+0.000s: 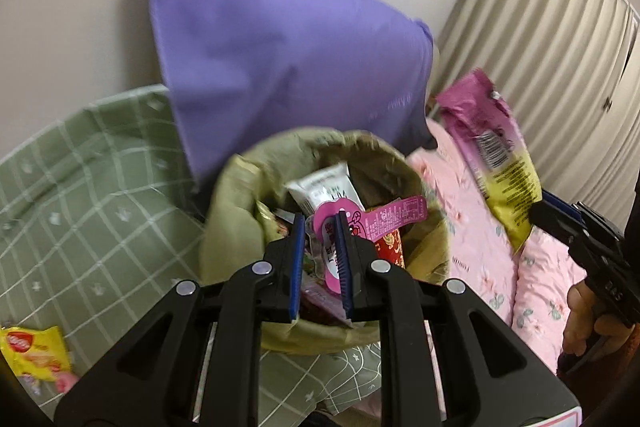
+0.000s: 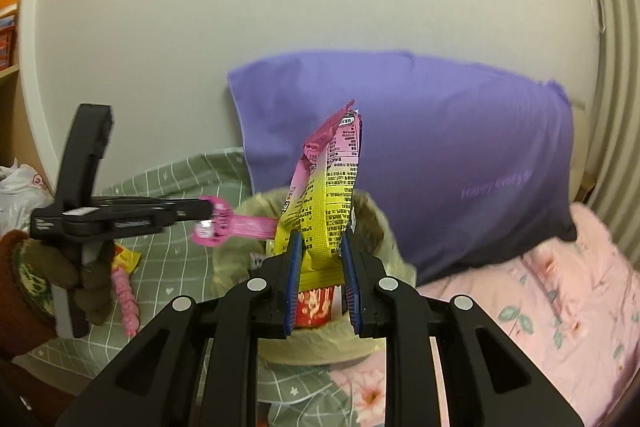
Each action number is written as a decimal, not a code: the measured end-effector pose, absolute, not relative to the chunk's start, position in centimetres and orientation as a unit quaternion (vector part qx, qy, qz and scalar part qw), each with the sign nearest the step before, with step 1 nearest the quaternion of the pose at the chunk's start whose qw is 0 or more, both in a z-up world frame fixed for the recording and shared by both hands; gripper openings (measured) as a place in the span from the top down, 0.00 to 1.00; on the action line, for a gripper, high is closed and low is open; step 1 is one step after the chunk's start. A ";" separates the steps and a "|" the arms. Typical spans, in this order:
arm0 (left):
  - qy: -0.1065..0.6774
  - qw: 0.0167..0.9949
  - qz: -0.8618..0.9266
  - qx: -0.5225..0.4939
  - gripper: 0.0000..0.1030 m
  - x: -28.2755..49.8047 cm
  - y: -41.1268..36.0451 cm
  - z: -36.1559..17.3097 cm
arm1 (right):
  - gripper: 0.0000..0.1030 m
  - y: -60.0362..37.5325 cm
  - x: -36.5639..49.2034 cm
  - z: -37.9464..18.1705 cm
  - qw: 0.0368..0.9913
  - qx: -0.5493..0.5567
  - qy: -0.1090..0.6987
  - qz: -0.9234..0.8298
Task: Collect trash
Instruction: 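Open both grippers to drop the lollipop and snack pack into the bag, then move both tools back over the yellow wafer pack and candy wrapper, then grasp the yellow Nabati wafer pack with the right gripper while the left grasps the pink candy wrapper, then lift the wafer pack and candy wrapper and carry them toward the trash bag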
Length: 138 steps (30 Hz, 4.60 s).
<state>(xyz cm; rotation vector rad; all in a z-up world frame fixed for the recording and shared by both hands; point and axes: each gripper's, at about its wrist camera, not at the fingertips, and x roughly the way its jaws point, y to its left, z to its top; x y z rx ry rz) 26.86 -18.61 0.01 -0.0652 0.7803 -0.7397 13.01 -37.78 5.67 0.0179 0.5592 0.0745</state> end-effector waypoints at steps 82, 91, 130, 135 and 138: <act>0.458 0.874 0.035 -0.159 0.51 14.8 17.4 -13.1 | 0.82 -1.2 34.2 -14.2 0.789 -0.147 0.445 0.396; 0.448 0.877 0.025 -0.172 0.51 19.7 16.0 -13.9 | 0.82 -9.6 32.2 -12.5 0.849 -0.083 0.432 0.293; 0.451 0.886 0.003 -0.109 0.85 17.8 12.5 -11.4 | 0.91 -9.5 27.6 -12.3 0.854 -0.044 0.423 0.299; 0.450 0.887 -0.008 -0.105 0.85 17.2 11.9 -11.0 | 0.91 -11.1 26.5 -11.0 0.866 -0.052 0.412 0.278; 0.453 0.884 -0.006 -0.115 0.85 16.8 12.3 -11.3 | 0.91 -12.2 26.0 -10.7 0.869 -0.047 0.413 0.269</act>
